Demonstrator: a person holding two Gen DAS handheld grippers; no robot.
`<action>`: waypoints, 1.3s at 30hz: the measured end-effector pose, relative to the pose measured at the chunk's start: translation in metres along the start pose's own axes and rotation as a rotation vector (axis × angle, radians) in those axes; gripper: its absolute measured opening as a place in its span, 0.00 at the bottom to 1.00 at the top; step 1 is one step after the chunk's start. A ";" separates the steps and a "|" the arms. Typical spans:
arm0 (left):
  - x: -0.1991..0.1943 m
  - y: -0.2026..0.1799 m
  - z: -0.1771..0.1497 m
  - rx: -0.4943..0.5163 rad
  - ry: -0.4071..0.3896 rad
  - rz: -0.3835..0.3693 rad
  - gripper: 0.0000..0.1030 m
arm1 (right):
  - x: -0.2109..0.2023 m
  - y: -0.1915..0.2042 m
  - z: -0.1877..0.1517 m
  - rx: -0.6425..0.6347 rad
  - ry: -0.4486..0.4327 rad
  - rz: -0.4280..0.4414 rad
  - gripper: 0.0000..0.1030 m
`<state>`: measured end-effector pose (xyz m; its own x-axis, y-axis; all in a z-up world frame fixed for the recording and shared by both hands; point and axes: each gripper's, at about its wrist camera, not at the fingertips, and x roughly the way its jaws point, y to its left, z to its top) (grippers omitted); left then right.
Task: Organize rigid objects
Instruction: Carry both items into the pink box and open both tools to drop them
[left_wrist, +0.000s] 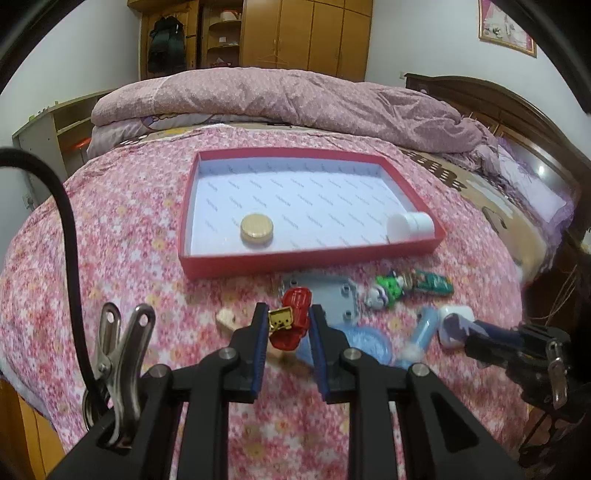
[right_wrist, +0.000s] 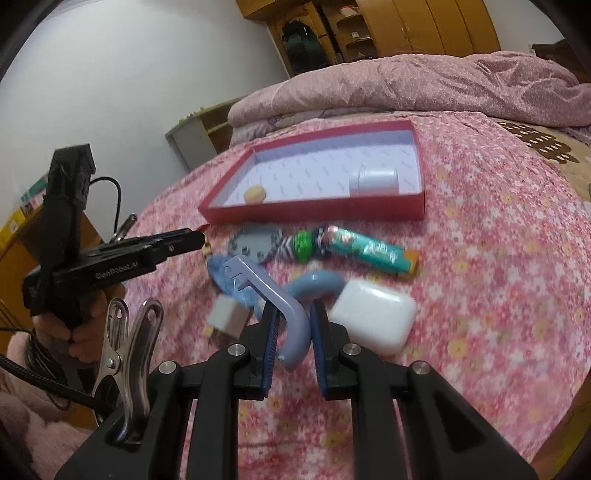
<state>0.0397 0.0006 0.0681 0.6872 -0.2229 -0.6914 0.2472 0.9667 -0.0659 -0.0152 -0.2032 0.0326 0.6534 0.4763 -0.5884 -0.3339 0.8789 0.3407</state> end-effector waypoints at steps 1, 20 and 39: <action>0.001 0.000 0.004 -0.001 -0.002 -0.003 0.22 | 0.000 0.000 0.004 -0.001 -0.004 -0.005 0.18; 0.052 0.015 0.080 -0.018 -0.039 0.023 0.22 | 0.023 -0.022 0.088 -0.011 -0.045 -0.094 0.18; 0.121 0.029 0.105 -0.047 0.018 0.059 0.22 | 0.079 -0.061 0.132 0.046 0.009 -0.147 0.18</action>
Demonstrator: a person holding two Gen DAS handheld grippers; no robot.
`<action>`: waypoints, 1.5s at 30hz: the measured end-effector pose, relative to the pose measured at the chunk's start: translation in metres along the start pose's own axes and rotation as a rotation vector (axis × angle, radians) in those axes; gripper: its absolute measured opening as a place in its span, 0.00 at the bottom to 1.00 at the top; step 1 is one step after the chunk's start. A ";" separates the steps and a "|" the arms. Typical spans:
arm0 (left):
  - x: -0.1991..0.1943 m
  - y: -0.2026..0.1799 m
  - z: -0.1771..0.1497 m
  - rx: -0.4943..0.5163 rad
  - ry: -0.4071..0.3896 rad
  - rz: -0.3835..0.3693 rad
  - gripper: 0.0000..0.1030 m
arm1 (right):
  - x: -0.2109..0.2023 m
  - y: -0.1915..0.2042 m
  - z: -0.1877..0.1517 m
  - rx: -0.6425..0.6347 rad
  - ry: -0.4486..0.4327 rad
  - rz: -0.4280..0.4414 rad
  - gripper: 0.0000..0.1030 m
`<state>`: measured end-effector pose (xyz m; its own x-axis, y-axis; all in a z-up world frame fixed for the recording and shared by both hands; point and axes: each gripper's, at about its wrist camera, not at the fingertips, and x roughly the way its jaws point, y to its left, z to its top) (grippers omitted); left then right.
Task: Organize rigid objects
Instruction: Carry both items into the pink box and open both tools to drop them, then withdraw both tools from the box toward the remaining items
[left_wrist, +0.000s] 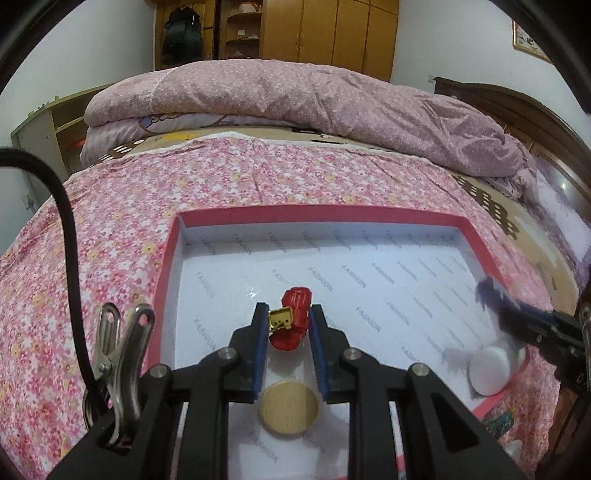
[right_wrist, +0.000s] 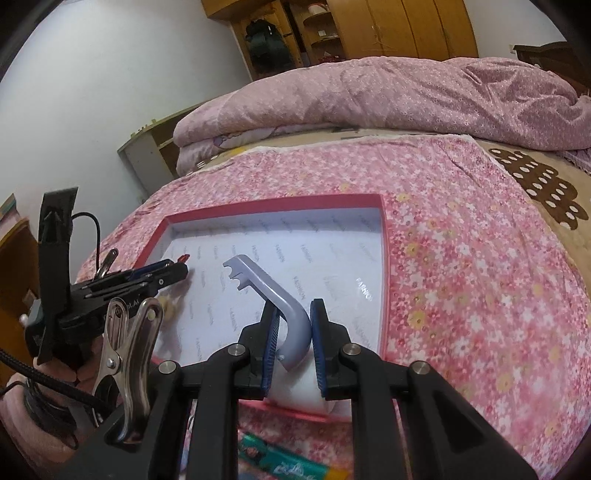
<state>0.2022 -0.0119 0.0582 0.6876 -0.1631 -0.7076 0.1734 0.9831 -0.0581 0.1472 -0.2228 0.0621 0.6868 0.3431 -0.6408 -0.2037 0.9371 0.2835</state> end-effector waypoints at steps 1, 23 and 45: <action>0.002 0.000 0.001 0.002 0.002 0.001 0.22 | 0.001 -0.001 0.001 -0.002 -0.001 -0.007 0.18; -0.004 -0.010 0.000 0.055 -0.006 0.001 0.54 | 0.003 -0.002 0.007 -0.011 -0.003 -0.024 0.28; -0.084 0.000 -0.059 0.128 -0.044 0.042 0.70 | -0.047 0.023 -0.046 -0.037 0.001 -0.017 0.46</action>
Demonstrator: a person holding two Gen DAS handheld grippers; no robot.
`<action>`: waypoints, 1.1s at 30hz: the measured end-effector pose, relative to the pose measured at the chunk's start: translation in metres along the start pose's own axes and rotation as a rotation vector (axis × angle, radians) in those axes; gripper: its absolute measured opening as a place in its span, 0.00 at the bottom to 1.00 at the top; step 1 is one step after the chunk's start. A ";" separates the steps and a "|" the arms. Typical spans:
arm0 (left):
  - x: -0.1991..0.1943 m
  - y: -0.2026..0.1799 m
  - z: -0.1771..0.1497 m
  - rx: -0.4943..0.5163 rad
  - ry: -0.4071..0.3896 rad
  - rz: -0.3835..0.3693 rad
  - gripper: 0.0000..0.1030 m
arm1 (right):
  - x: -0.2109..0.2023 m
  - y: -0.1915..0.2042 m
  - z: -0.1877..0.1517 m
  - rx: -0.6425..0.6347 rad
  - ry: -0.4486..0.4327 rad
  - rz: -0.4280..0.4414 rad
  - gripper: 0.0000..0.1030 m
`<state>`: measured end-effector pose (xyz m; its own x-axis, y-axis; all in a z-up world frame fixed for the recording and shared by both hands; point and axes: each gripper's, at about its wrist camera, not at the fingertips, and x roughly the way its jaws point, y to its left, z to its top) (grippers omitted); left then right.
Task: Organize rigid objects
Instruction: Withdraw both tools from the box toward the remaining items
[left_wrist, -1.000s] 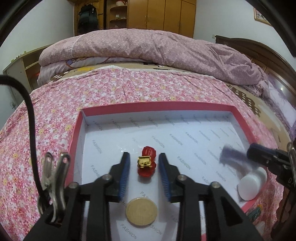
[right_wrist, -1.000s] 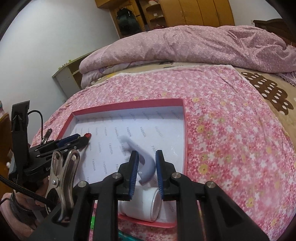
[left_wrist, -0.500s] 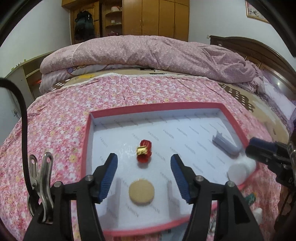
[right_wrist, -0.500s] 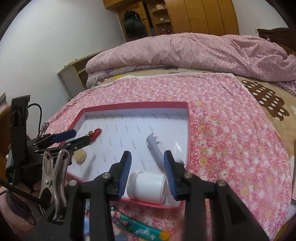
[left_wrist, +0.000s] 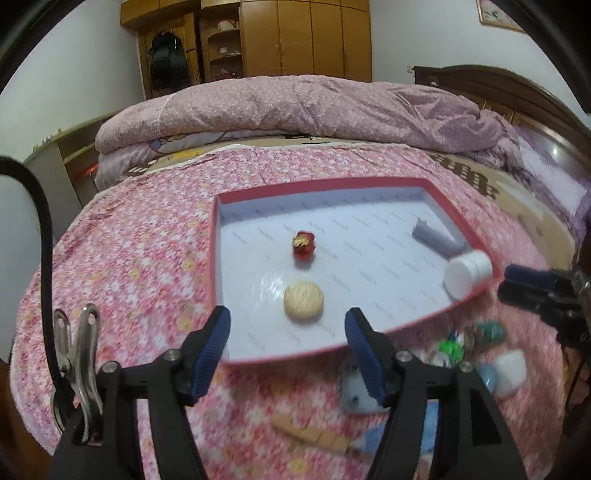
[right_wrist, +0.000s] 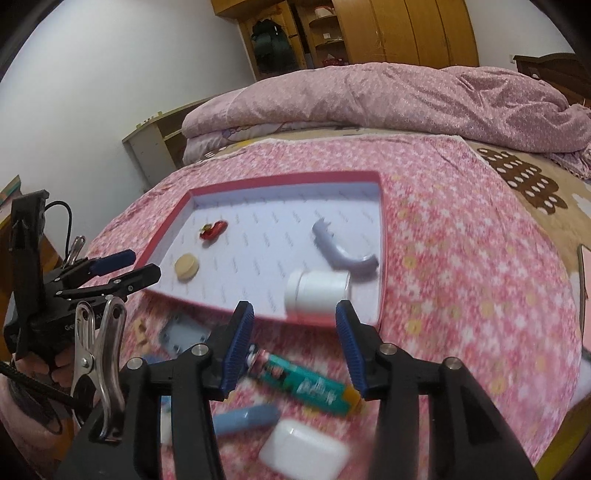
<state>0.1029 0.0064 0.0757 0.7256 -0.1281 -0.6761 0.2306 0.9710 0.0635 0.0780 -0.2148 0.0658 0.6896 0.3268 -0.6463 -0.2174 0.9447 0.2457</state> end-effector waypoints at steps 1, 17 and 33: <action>-0.002 0.000 -0.005 0.005 0.001 -0.005 0.71 | -0.003 0.002 -0.005 0.001 -0.002 0.003 0.47; -0.015 -0.011 -0.056 0.100 0.057 -0.087 0.78 | -0.024 0.013 -0.051 -0.018 0.036 -0.020 0.66; -0.017 -0.012 -0.083 0.196 0.076 -0.115 0.82 | -0.035 0.007 -0.083 -0.026 0.076 -0.078 0.71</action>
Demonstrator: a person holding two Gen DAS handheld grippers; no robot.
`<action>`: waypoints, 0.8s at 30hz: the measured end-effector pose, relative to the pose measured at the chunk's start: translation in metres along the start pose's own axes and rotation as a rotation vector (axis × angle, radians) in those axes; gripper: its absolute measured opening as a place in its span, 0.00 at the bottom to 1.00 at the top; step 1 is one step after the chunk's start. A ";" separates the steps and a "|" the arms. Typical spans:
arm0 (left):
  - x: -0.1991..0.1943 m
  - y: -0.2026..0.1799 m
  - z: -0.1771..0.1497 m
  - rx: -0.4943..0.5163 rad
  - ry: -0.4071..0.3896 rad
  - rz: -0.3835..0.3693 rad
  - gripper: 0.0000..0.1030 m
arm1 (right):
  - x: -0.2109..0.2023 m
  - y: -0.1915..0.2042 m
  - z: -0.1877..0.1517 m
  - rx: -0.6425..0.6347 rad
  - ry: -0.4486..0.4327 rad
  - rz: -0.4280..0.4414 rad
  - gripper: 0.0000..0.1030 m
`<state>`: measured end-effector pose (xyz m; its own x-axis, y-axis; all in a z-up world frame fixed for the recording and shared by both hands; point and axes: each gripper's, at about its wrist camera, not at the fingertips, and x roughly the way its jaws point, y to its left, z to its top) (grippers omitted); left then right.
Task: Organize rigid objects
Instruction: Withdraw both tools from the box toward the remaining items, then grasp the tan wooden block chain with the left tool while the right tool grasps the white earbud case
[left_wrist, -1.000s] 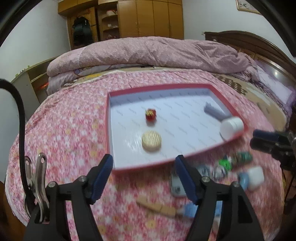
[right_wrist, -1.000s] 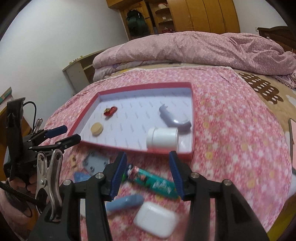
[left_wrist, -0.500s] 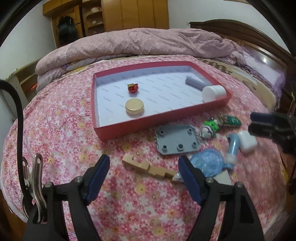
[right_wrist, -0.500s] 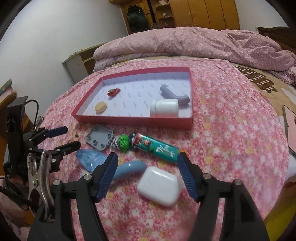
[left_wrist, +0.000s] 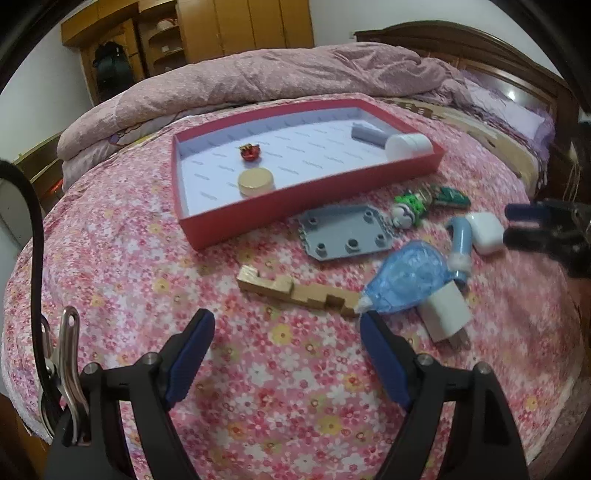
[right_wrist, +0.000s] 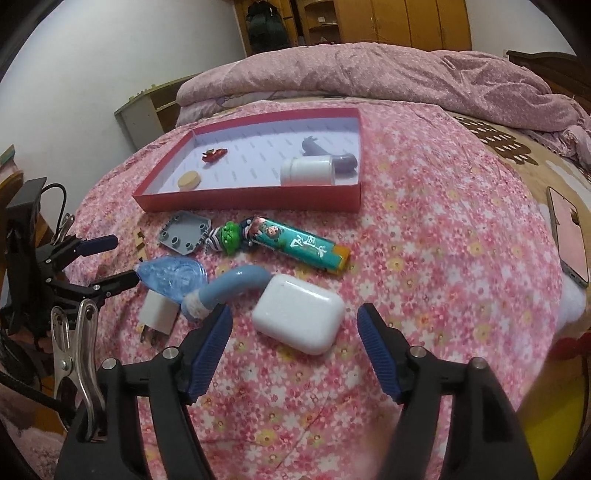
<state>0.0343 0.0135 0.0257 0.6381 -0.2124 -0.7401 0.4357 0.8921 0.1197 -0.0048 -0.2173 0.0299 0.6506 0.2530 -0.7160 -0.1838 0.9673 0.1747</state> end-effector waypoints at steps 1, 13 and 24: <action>0.001 -0.001 -0.001 0.006 0.001 0.001 0.82 | 0.000 0.001 0.000 -0.003 0.000 -0.001 0.73; 0.020 -0.005 0.013 0.028 -0.037 0.030 0.87 | 0.015 0.011 -0.006 -0.034 0.031 -0.019 0.74; 0.028 0.006 0.014 -0.056 -0.056 0.007 0.89 | 0.023 0.007 -0.008 -0.011 0.033 -0.018 0.74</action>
<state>0.0635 0.0075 0.0151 0.6759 -0.2269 -0.7012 0.3961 0.9142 0.0859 0.0036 -0.2043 0.0093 0.6294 0.2343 -0.7409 -0.1805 0.9715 0.1539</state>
